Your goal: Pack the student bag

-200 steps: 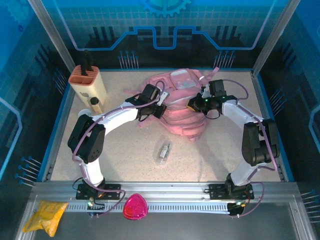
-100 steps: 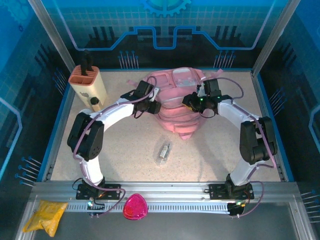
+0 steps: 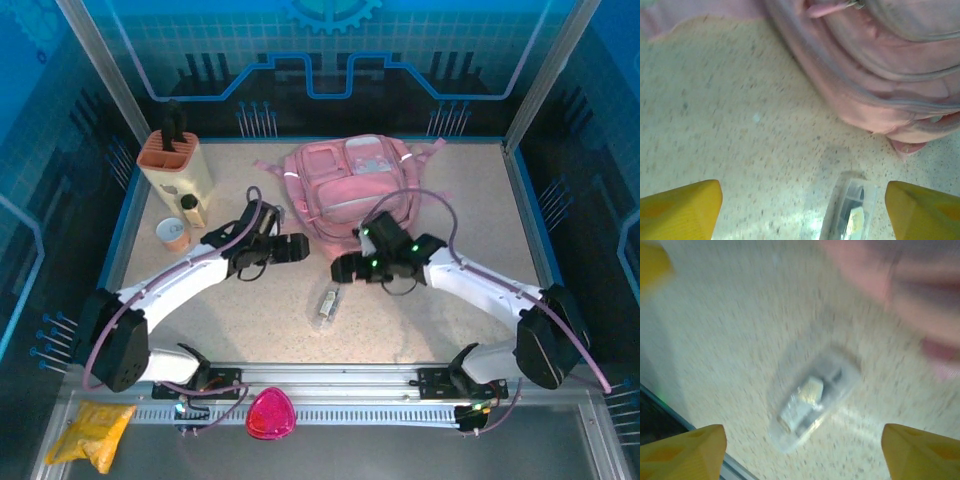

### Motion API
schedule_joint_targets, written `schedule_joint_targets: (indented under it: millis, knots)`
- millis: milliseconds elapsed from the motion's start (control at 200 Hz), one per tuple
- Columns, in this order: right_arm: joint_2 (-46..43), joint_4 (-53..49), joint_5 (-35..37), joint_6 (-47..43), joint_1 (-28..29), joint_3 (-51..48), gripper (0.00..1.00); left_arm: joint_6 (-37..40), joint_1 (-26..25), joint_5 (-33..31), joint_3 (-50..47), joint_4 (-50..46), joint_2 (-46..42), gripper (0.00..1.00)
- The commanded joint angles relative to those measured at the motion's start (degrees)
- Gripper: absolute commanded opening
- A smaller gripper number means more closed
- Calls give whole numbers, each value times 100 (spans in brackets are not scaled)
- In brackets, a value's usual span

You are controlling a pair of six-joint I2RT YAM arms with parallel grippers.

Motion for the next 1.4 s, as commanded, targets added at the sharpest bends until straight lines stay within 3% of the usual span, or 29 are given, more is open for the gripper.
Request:
schedule_joint_targets:
  millis: [0,105,265,360,510,640,780,1046,1226,1391]
  knots:
    - [35,137,440,486,590,-441,85,-548,-24,52,-320,-276,-479,90]
    - [501,360,589,653,1017,-419,89,-741,-5,-25,-686,-209,-830,99]
    - [1080,876,520,693,1107,-235,92,-905,30,-148,-855,-365,-1044,99]
    - [1465,578,896,579,1073,171,94,-1037,43,-297,-924,-446,-1098,99]
    - [1763,838,831,457,995,415,95,-1152,63,-360,-1056,-421,-1186,99]
    - [2303,463,916,187,1089,1153,96,-1290,89,-543,-1081,-521,-1241,99]
    - [2804,217,547,-158,1164,1769,96,-1524,153,-722,-1214,-542,-1465,99]
    - [2045,-698,1518,-480,1411,1507,96,-1789,248,-770,-1471,-573,-1982,99]
    - [2098,-1101,1717,-343,1923,1334,93,-1826,269,-673,-1453,-545,-1966,99]
    - [2443,-1175,1863,-235,2151,1400,85,-1897,271,-543,-1530,-402,-1905,99]
